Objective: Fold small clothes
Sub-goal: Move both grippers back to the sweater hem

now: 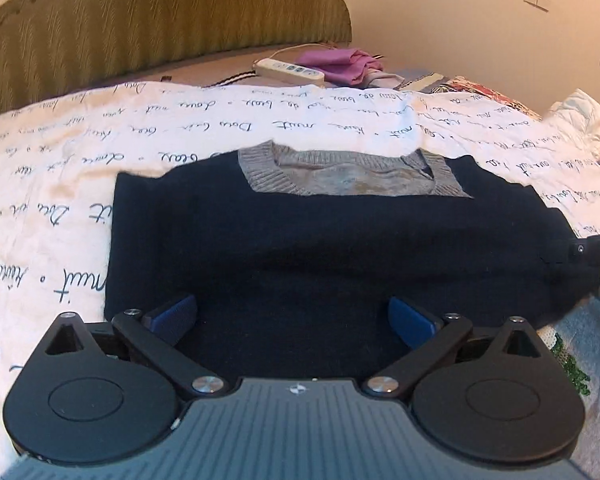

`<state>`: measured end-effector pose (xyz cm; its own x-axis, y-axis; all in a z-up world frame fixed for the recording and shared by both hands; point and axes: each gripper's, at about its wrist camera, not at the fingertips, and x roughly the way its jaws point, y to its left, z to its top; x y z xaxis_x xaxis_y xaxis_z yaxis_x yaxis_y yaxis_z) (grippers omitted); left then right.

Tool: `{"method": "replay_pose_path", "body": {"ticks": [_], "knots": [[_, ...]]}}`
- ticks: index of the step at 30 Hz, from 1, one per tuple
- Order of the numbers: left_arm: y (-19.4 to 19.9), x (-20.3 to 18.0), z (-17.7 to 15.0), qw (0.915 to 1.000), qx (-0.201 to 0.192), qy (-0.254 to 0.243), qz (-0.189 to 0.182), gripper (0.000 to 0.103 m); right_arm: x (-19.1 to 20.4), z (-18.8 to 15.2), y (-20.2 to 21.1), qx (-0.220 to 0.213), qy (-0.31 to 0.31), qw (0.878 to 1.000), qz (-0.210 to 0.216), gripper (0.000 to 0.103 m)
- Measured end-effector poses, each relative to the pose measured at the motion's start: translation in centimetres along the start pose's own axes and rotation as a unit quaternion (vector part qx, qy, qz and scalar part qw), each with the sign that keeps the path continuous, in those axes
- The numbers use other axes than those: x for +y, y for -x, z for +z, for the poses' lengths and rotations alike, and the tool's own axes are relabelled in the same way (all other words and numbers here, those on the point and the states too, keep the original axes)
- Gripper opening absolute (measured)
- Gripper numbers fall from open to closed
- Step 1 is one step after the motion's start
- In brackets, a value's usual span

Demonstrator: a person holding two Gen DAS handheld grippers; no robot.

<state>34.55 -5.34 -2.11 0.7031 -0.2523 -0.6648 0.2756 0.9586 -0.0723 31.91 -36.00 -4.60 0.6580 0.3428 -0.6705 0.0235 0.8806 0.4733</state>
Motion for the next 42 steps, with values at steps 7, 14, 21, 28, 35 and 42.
{"method": "replay_pose_path", "body": {"ticks": [7,14,21,28,35,42], "knots": [[1.5,-0.2,0.0,0.9997,-0.009,-0.002,0.021,0.089,1.3,-0.1,1.2,0.0,-0.001,1.0,-0.026,0.04],[11.1,-1.8,-5.2,0.9983,-0.038,-0.036,-0.024,0.095,5.7,-7.3,9.0,-0.017,0.03,0.999,-0.011,0.077],[14.4,-4.3,-10.5,0.9974,0.008,-0.064,-0.032,0.096,6.3,-14.9,11.8,-0.014,0.017,0.999,-0.04,0.077],[15.2,-5.3,-12.9,0.9954,0.054,-0.076,-0.02,0.098,6.0,-16.4,15.2,-0.008,0.007,1.0,-0.026,0.077],[18.3,-5.9,-15.2,0.9962,0.055,-0.062,-0.025,0.098,5.7,-19.2,18.0,-0.001,-0.008,1.0,-0.001,0.077],[20.8,-5.5,-17.0,0.9986,0.047,-0.022,-0.009,0.098,6.4,-21.2,19.9,-0.001,-0.003,1.0,-0.004,0.077]]}}
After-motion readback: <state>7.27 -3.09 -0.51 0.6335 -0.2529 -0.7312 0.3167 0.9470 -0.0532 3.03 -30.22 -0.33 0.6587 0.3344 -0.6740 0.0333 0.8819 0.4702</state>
